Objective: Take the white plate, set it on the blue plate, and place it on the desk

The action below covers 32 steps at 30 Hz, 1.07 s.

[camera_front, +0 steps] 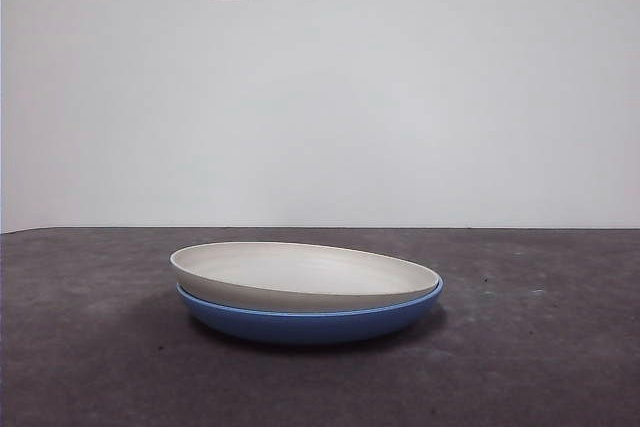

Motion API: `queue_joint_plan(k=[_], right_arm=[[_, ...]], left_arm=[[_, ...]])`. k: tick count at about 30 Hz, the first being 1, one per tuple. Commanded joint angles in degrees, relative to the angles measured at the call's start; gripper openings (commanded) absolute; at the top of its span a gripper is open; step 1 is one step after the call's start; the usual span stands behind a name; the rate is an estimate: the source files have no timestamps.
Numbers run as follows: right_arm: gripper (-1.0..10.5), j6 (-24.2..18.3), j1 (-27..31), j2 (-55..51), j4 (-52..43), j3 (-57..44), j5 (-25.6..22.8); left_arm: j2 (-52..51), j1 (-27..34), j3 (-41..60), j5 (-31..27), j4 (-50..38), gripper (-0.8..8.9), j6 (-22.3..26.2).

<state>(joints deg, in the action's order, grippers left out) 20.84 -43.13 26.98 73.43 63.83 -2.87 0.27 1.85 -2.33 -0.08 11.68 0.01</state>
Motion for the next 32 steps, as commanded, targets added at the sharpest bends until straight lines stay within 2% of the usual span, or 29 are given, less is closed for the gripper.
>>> queue_joint_plan(k=[1, 32], right_arm=[[0.3, 0.15, -0.61, 0.22, -0.57, 0.57, -0.20], [0.3, 0.15, -0.61, 0.22, -0.59, 0.57, -0.20]], left_arm=[[-0.09, -0.46, 1.68, -0.68, -0.72, 0.27, -0.72], [-0.09, -1.86, 1.68, -1.33, -0.85, 0.27, -0.74]])
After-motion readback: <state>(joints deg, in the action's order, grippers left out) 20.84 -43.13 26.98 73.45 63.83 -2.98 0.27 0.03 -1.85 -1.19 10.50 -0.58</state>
